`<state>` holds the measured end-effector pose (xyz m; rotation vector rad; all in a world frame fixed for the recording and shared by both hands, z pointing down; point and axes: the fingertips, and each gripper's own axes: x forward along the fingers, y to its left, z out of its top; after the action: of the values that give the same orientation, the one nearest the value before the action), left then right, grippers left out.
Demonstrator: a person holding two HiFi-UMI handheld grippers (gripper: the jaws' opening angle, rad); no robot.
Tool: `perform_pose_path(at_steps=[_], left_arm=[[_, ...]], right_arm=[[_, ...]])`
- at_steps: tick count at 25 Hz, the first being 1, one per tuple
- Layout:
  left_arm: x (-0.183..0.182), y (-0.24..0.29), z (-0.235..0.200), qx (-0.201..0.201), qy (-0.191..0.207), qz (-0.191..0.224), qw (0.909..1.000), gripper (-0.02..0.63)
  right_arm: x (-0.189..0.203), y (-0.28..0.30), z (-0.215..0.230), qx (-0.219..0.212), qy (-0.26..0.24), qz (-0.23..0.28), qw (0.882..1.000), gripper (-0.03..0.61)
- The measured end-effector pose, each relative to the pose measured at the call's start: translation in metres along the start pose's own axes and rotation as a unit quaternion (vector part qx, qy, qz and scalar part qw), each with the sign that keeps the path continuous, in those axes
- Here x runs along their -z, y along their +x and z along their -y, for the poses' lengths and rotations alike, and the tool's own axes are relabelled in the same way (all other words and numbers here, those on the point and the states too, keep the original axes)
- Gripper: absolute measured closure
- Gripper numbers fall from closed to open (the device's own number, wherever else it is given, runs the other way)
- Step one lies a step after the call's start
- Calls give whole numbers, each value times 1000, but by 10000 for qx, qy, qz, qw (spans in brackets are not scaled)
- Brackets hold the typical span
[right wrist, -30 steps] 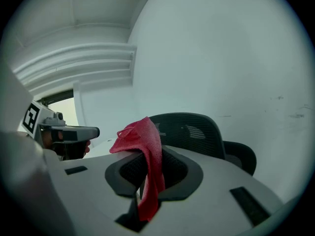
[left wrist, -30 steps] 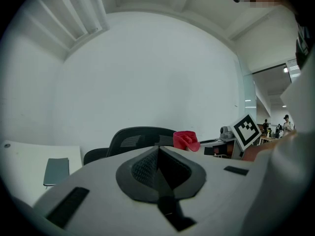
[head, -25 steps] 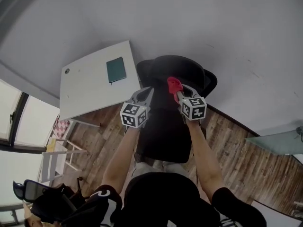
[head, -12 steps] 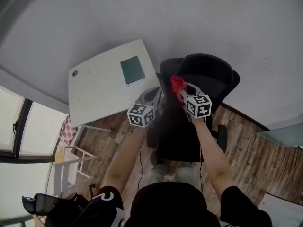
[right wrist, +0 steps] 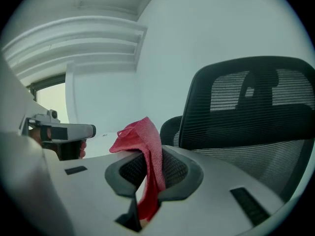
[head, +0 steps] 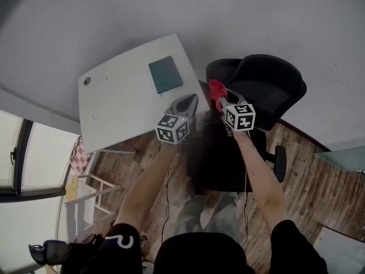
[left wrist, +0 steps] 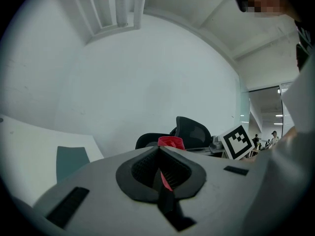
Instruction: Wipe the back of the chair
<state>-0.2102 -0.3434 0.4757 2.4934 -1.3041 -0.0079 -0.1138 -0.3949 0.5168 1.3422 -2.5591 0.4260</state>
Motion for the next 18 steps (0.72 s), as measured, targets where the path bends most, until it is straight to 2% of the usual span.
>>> perform_pose_path(at_steps=[3,10,14,18], left_arm=[[15,6,-16,-52,-28,-155,9999,589],[38,17,-34,-36,89,-364,9993,588],[40,17,-43,-115,50,-298,9995,588],[47,22,-43,-138,153,-319,9993,588]], right_arm=[[12,21,6,183,-68,-78,9998,504],[40,58,21,439,150,-213,9987,505],[52,73,29,590,228,-283,9976,505],[60,86,41,746,12,-346,9966,505]])
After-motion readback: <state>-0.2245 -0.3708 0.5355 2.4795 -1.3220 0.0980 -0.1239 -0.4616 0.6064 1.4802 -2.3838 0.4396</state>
